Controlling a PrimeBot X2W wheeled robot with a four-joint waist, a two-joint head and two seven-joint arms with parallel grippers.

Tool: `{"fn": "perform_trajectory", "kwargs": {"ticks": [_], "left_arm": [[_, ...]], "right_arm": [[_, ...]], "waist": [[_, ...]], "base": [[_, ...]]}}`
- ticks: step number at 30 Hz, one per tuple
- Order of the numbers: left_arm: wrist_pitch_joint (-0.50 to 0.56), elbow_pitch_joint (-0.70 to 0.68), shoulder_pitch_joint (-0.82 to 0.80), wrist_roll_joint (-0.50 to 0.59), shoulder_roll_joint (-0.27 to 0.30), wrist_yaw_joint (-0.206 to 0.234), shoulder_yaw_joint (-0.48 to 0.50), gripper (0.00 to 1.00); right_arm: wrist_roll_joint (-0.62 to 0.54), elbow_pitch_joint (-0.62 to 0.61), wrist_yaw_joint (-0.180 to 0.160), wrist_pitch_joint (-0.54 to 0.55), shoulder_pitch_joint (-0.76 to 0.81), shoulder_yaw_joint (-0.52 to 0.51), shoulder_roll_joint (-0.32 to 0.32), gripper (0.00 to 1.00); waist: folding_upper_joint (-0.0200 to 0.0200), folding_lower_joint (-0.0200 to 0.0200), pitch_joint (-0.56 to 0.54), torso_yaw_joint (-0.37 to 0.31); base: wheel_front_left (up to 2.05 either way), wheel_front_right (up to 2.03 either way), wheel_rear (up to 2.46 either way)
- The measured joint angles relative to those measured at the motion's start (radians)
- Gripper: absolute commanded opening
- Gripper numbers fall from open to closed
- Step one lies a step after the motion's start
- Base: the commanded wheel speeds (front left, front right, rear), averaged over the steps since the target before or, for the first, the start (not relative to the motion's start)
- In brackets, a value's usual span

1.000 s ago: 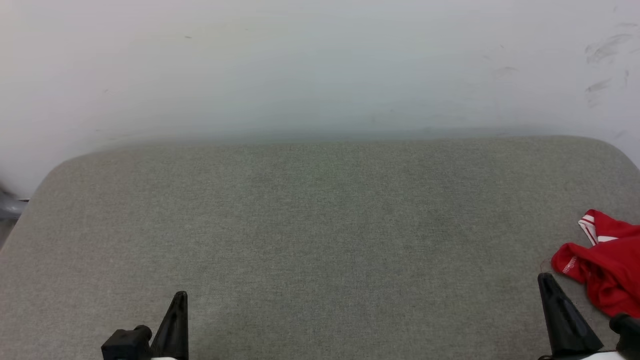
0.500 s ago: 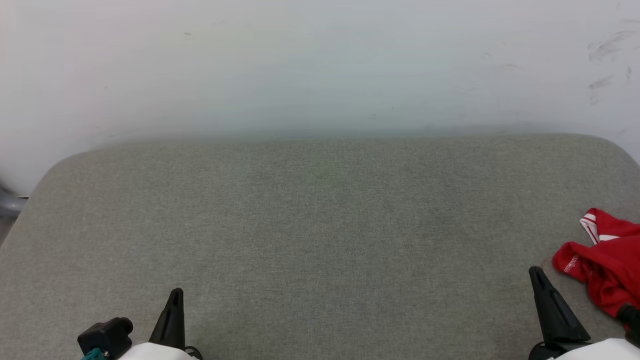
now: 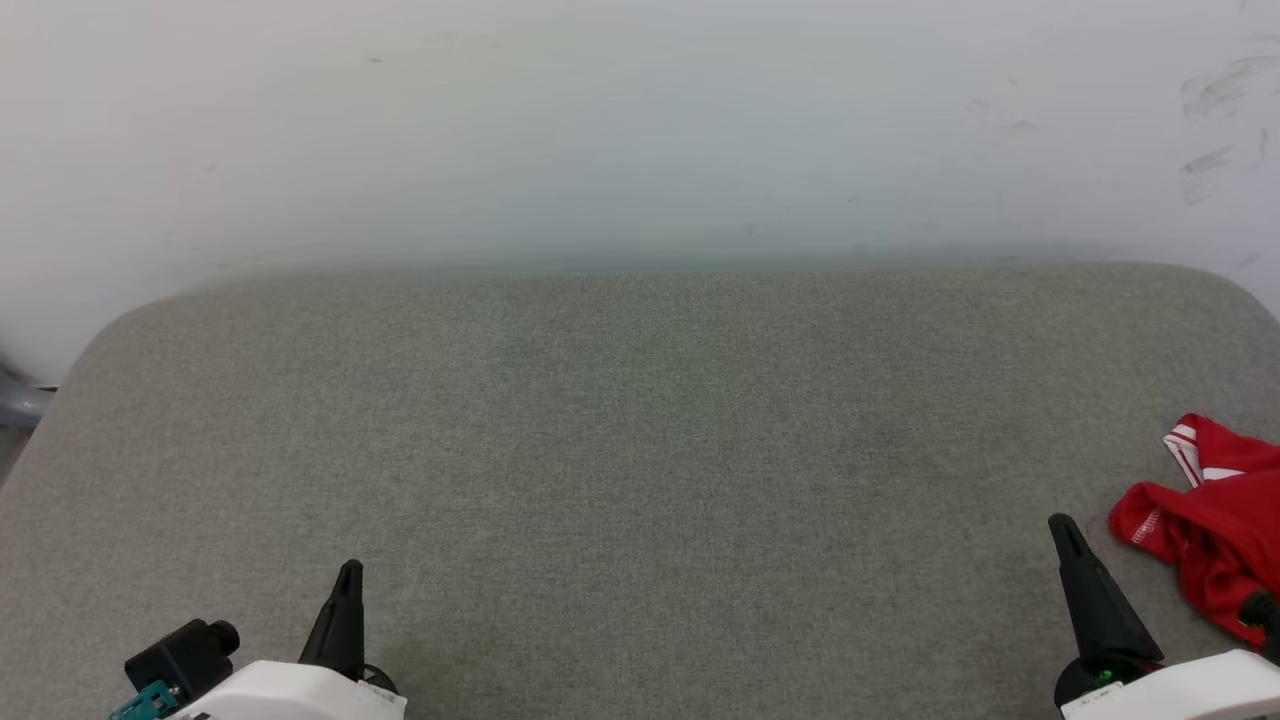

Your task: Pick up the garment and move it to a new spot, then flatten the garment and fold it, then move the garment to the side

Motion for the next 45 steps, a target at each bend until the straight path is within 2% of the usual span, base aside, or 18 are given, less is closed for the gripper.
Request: {"fn": "perform_trajectory", "kwargs": {"ticks": [21,45], "left_arm": [[0.071,0.026,-0.041,-0.243,-0.036,-0.038,0.054,0.00],[0.136,0.049,-0.085,-0.467,-0.069,-0.079,0.108,0.00]], "right_arm": [[0.280,0.103,0.000,0.000,-0.069,0.003,-0.007,0.00],[0.530,0.199,0.000,0.002,-0.140,0.001,-0.009,0.00]], "waist": [[0.0000,0.0000,0.011,0.003],[0.0000,0.0000,0.024,0.006]], "base": [[0.00,0.00,0.00],[0.00,0.00,0.00]]}}
